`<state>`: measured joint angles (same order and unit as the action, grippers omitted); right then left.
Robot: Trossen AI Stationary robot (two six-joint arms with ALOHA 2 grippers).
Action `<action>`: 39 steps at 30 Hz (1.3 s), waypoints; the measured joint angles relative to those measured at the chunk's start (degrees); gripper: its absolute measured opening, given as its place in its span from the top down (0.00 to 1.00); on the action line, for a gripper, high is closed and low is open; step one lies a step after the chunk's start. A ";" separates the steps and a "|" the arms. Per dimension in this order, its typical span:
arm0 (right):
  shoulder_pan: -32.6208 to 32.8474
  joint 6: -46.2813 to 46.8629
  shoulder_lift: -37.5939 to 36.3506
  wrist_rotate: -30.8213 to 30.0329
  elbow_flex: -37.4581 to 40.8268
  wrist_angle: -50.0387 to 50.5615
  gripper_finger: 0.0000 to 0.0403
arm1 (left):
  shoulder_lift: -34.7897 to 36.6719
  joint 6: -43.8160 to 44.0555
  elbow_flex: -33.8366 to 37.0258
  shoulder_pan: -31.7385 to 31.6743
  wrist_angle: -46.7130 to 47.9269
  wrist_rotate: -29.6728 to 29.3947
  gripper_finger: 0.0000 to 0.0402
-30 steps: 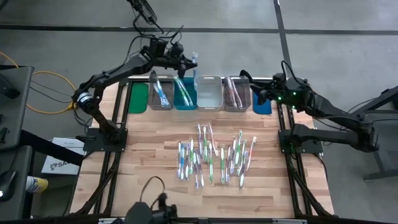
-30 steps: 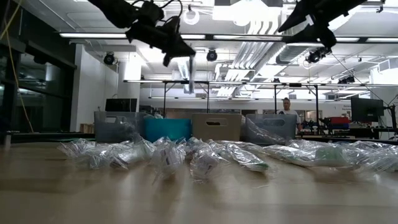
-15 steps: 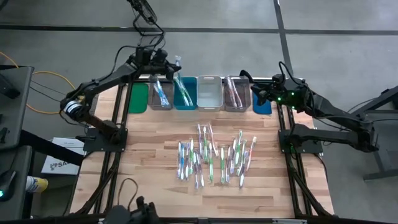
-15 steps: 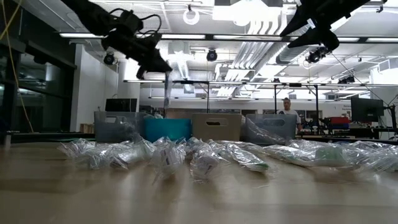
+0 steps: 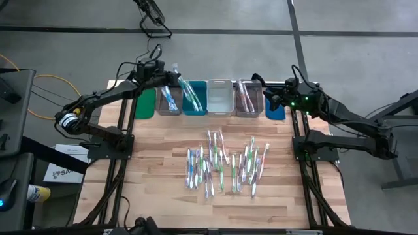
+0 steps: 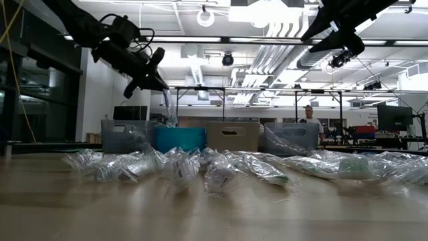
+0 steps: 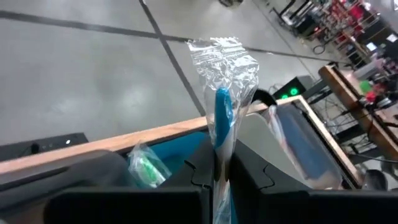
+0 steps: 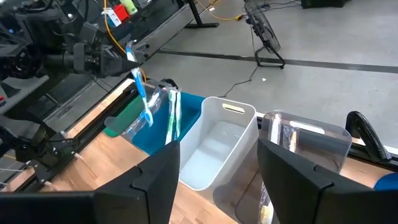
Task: Pick & Place Toothbrushes
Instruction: Put the blue toothbrush into the left black bin
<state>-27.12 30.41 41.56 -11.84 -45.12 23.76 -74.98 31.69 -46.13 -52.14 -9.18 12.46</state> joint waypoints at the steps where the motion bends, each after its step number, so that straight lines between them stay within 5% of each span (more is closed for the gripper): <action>1: 0.00 -0.02 0.00 -0.02 0.00 0.05 0.49 | -0.01 0.09 0.01 0.00 0.43 -0.07 0.95; 11: 0.00 -0.17 0.00 -0.18 0.00 0.11 0.49 | 5.98 -0.47 0.04 -3.54 3.60 1.25 0.95; 19: 0.00 -0.22 0.02 -0.22 0.00 0.20 0.49 | 13.01 -4.71 0.04 -8.83 22.02 2.21 0.95; 33: 0.00 -0.22 1.74 -0.22 0.00 0.15 0.49 | 8.69 -2.82 0.04 -9.38 24.91 0.10 0.95; 39: 0.00 -0.15 3.58 0.03 0.00 0.16 0.49 | 6.03 -1.19 0.04 -9.35 26.35 0.08 0.75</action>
<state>-27.11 30.26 45.14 -11.80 -45.12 23.92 -68.95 30.50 -46.09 -61.49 17.17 12.54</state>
